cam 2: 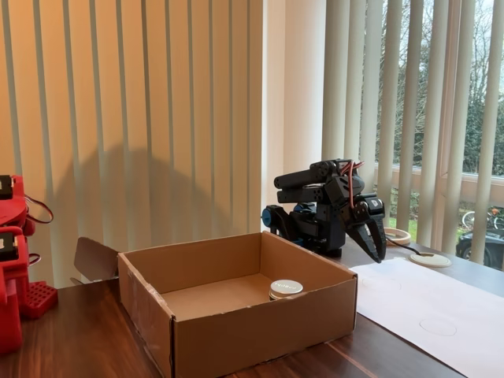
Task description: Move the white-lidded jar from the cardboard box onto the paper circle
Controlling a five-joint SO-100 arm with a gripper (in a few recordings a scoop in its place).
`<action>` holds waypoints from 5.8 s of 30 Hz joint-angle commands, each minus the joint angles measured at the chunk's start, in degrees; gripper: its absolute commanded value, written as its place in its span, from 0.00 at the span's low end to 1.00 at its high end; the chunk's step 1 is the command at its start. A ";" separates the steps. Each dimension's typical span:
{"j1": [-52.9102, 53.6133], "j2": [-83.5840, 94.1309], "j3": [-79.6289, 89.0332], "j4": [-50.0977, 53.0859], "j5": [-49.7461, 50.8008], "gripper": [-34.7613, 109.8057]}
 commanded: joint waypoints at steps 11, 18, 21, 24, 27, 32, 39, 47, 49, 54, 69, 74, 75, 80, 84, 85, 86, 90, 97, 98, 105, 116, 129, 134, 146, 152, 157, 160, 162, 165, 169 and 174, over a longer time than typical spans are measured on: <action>-0.18 3.60 -2.11 0.70 -1.05 0.24; -0.18 3.60 -2.11 0.70 -1.05 0.24; -0.18 3.60 -2.11 0.70 -1.05 0.24; -0.18 3.60 -2.11 0.70 -1.05 0.24; -0.18 3.60 -2.11 0.70 -1.05 0.24; -0.18 3.60 -2.11 0.70 -1.05 0.24; -0.26 3.60 -2.11 0.70 -1.05 0.24; -1.41 3.60 -2.11 0.70 -2.29 0.24; -1.41 3.60 -2.11 0.70 -2.29 0.24; -1.32 3.60 -2.11 0.70 -2.29 0.35; -0.09 -3.96 -11.43 -0.53 -10.37 0.44; 3.69 -16.96 -25.93 0.53 -21.88 0.44; 4.83 -19.78 -29.00 0.62 -24.08 0.44; 10.90 -31.29 -41.31 1.67 -32.70 0.46; 19.86 -34.72 -44.91 -1.93 -43.59 0.46; 22.32 -35.16 -45.09 -3.60 -46.14 0.46; 24.61 -35.77 -45.18 -5.54 -48.60 0.46; 32.26 -41.31 -47.46 -11.16 -59.41 0.45; 40.96 -56.43 -55.90 -19.25 -67.15 0.45; 42.01 -58.89 -57.48 -19.95 -68.64 0.45; 50.45 -78.57 -68.12 -21.71 -88.95 0.46; 53.35 -93.78 -73.39 -26.28 -96.86 0.49; 53.79 -104.94 -74.88 -36.39 -99.32 0.54; 53.70 -106.35 -74.18 -37.00 -99.23 0.56; 53.88 -109.95 -72.77 -36.74 -100.63 0.55; 53.53 -111.01 -72.69 -33.49 -101.43 0.55; 53.35 -111.36 -72.60 -31.38 -102.04 0.55; 53.26 -111.71 -72.60 -31.29 -101.95 0.55; 53.17 -111.97 -72.86 -31.29 -101.69 0.55; 52.91 -112.41 -73.74 -31.29 -101.34 0.55; 52.82 -113.03 -74.36 -31.29 -101.87 0.52; 52.47 -113.29 -74.71 -31.29 -101.43 0.49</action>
